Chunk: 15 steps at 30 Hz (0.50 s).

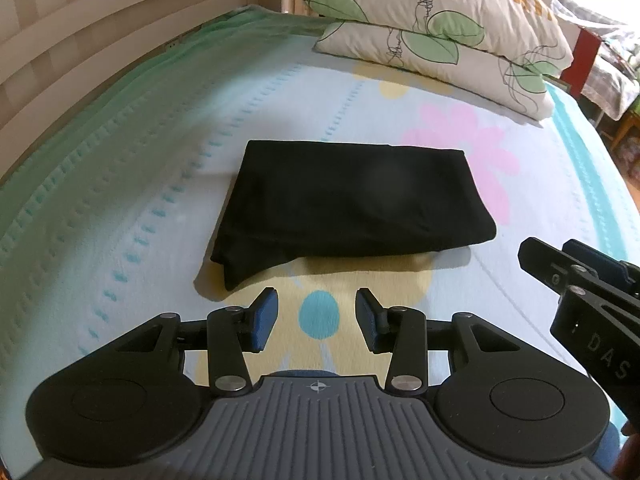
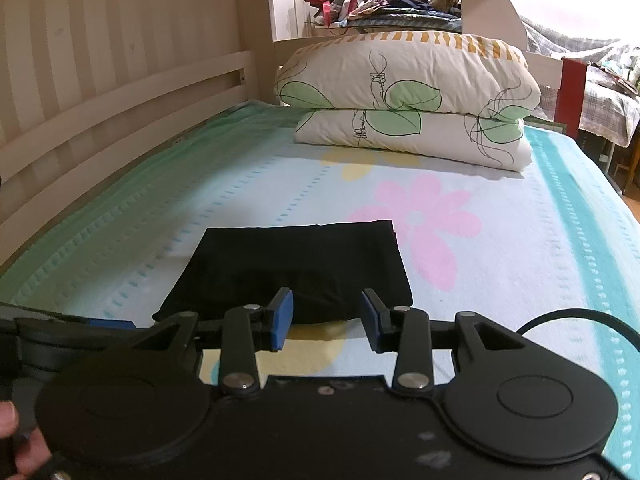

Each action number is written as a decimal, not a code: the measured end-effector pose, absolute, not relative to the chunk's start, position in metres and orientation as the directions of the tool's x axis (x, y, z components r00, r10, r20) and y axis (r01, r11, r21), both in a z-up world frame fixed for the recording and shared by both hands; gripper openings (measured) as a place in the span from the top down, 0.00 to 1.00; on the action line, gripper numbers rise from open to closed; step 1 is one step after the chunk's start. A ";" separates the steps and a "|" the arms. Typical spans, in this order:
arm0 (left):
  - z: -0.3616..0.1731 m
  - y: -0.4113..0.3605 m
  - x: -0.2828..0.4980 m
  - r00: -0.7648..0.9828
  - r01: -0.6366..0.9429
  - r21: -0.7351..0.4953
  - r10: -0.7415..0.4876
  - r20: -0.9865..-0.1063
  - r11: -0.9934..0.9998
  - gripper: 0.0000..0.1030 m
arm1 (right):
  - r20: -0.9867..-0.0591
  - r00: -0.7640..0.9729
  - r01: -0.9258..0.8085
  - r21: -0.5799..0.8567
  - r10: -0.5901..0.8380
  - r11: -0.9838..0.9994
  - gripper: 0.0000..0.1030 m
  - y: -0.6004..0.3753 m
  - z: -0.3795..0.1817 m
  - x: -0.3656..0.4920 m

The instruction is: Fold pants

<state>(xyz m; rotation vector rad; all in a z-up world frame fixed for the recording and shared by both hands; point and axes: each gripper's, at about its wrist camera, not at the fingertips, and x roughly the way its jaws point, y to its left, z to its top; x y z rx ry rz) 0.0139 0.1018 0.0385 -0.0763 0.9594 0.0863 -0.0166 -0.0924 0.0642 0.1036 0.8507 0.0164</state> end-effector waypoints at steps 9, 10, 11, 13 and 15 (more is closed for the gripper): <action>0.038 0.100 0.014 0.569 -0.098 -0.024 0.037 -0.822 0.995 0.60 | -0.745 0.665 0.023 0.101 0.060 0.995 0.61 -0.094 0.065 -0.018; 0.038 0.099 0.014 0.568 -0.097 -0.022 0.037 -0.822 0.995 0.60 | -0.744 0.666 0.022 0.100 0.060 0.995 0.61 -0.094 0.065 -0.018; 0.038 0.099 0.014 0.568 -0.097 -0.019 0.040 -0.822 0.995 0.60 | -0.744 0.665 0.020 0.099 0.060 0.995 0.61 -0.094 0.065 -0.018; 0.037 0.097 0.014 0.567 -0.096 -0.014 0.043 -0.823 0.995 0.60 | -0.745 0.664 0.020 0.098 0.060 0.995 0.61 -0.094 0.065 -0.018; 0.036 0.096 0.015 0.566 -0.094 -0.014 0.042 -0.824 0.995 0.60 | -0.746 0.663 0.024 0.101 0.060 0.995 0.61 -0.094 0.064 -0.018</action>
